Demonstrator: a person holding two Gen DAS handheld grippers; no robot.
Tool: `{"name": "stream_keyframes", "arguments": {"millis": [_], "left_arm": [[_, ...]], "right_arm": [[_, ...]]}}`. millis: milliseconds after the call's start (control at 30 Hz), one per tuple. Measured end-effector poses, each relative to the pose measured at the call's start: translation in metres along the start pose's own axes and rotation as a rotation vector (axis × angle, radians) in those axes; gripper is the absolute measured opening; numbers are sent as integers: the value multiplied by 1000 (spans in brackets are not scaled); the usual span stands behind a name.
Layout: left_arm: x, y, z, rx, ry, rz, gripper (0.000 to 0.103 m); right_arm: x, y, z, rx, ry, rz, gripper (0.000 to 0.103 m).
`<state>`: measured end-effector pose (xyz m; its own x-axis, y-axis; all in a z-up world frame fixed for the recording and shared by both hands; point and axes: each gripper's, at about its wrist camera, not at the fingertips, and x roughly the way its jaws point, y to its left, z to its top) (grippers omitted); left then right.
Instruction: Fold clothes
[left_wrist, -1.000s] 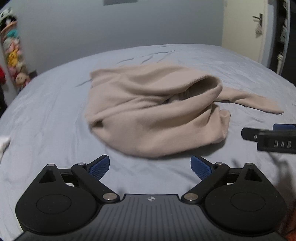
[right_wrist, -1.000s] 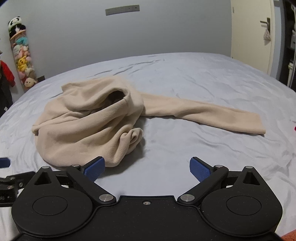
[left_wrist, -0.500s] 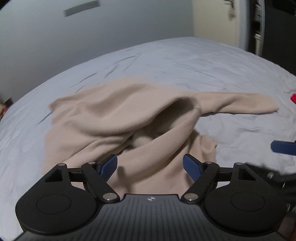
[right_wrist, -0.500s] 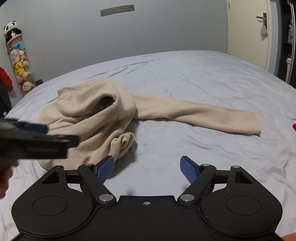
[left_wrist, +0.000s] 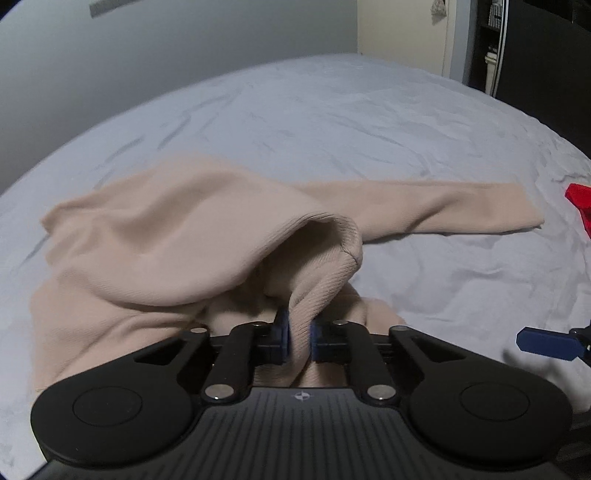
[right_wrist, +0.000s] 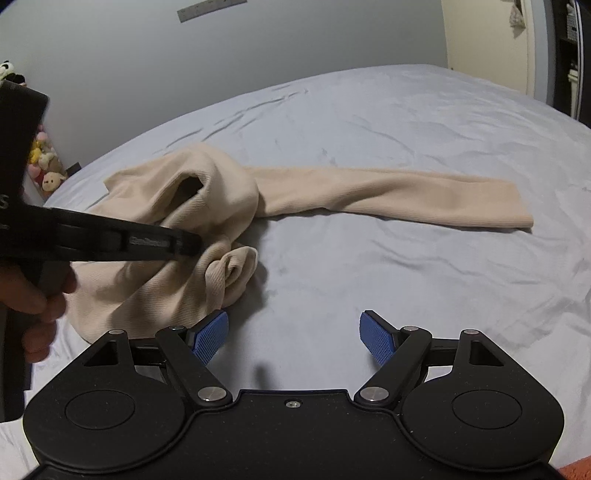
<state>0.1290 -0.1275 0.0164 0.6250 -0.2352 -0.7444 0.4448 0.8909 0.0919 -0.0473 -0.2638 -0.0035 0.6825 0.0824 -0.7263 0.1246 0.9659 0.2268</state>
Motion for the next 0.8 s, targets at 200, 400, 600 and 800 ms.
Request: {"name": "stream_keyframes", "arguments": {"millis": [200,400,600,800], "left_arm": [[-53,31,-11,-62,-18,95,6],[-100,66,-35,-92,25,225,6],[-134,109,-73,-142,92,362,6],[-147,123,-91,-189,137,400,20]], "right_arm": [[-3,6,-2,-35,-7,2,78],[-9,11,-4,-66,-16,23,78],[-12,17,-5,-90,-22,41,80],[-13,28,-9,-150,-29,41,81]]}}
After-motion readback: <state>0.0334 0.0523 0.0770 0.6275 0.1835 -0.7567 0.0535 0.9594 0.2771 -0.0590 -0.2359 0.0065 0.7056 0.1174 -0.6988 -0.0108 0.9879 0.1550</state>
